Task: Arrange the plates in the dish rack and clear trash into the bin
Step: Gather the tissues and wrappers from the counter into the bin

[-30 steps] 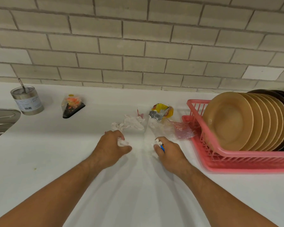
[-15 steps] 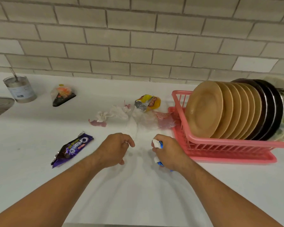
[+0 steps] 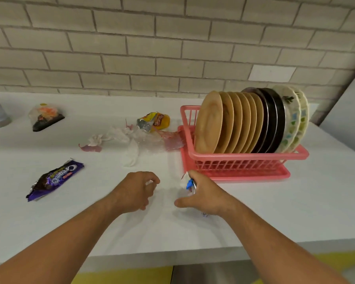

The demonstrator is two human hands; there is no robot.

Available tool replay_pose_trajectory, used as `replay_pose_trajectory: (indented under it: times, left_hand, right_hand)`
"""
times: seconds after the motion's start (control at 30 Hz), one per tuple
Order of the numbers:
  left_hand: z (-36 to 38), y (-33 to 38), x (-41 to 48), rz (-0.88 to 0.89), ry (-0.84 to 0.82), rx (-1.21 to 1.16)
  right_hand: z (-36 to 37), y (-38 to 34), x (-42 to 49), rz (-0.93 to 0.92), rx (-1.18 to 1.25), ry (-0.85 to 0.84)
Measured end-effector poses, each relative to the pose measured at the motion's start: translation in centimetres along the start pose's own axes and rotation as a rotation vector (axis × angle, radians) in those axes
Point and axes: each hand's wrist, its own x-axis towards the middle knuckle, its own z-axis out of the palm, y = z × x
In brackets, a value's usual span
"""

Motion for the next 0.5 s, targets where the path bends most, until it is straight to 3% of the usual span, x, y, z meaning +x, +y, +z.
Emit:
replay_pose_trajectory:
  times: [0.1,0.3,0.5]
  left_hand:
    - [0.6,0.6,-0.4,0.040,-0.015,0.087]
    - [0.8,-0.1,-1.7,0.137,-0.001,0.199]
    - [1.6,-0.4,-4.3,0.170,-0.042,0.197]
  right_hand:
    - [-0.2,0.6,-1.5,0.045,-0.043,0.022]
    - [0.5,0.4,-4.3,0.113,-0.035,0.220]
    - [1.7,0.5,-8.2,0.186,0.119,0.199]
